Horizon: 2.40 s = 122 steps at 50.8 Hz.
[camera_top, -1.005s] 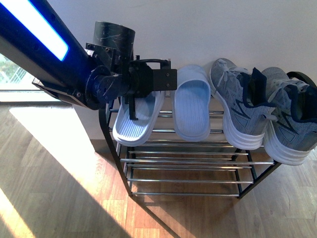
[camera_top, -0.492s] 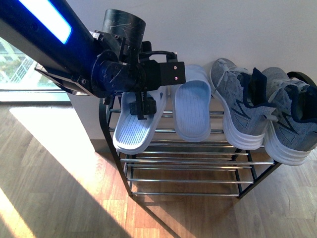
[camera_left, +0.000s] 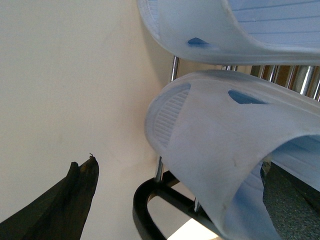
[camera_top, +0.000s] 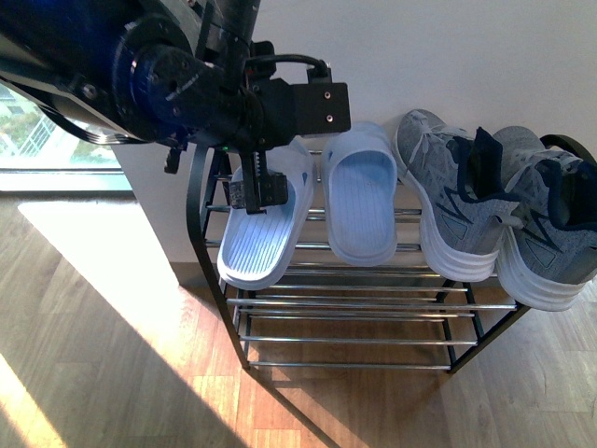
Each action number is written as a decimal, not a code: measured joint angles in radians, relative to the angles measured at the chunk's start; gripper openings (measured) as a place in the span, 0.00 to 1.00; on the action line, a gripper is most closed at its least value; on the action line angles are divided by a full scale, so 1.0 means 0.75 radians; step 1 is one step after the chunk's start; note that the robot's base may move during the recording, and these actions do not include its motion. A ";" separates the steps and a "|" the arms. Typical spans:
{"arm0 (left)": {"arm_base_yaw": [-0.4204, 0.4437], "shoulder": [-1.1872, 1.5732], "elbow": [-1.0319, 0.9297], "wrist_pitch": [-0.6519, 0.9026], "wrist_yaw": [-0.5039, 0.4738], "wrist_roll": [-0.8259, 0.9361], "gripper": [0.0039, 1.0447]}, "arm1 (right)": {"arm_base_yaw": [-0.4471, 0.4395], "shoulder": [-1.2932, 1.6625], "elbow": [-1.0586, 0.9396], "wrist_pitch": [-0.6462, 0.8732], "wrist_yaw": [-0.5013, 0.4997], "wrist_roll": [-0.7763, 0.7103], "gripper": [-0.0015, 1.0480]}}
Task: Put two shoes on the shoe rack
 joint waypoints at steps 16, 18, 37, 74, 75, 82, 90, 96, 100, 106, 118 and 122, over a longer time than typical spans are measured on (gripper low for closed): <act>-0.001 -0.408 -0.307 0.116 -0.168 -0.153 0.91 | 0.000 0.000 0.000 0.000 0.001 0.000 0.91; -0.001 -0.460 -0.351 0.141 -0.203 -0.201 0.91 | 0.000 0.000 0.000 0.000 0.001 0.000 0.91; 0.012 -1.121 -0.913 0.258 -0.714 -0.948 0.91 | 0.000 0.000 0.000 0.000 0.000 0.000 0.91; 0.326 -1.725 -1.544 0.678 -0.231 -1.569 0.01 | 0.000 0.000 0.000 0.000 0.000 0.000 0.91; 0.333 -1.742 -1.553 0.669 -0.222 -1.567 0.01 | 0.000 0.001 0.000 0.000 0.001 0.000 0.91; 0.394 -1.897 -1.625 0.585 -0.171 -1.568 0.01 | 0.000 0.000 0.000 0.000 0.000 0.000 0.91; 0.424 -2.001 -1.664 0.520 -0.137 -1.568 0.01 | 0.000 0.000 0.000 0.000 0.001 0.000 0.91; 0.481 -2.027 -1.723 0.561 -0.058 -1.569 0.01 | 0.000 0.000 0.000 0.000 0.000 0.000 0.91; 0.544 -2.094 -1.748 0.500 -0.015 -1.569 0.01 | 0.000 0.001 0.000 0.000 0.001 0.000 0.91; 0.560 -2.217 -1.751 0.393 -0.006 -1.571 0.01 | 0.000 0.001 0.000 0.000 0.000 0.000 0.91; 0.561 -2.427 -1.751 0.202 -0.003 -1.571 0.01 | 0.000 0.000 0.000 0.000 0.001 0.000 0.91; 0.561 -2.490 -1.751 0.145 -0.003 -1.571 0.01 | 0.000 -0.001 0.000 0.000 0.000 0.000 0.91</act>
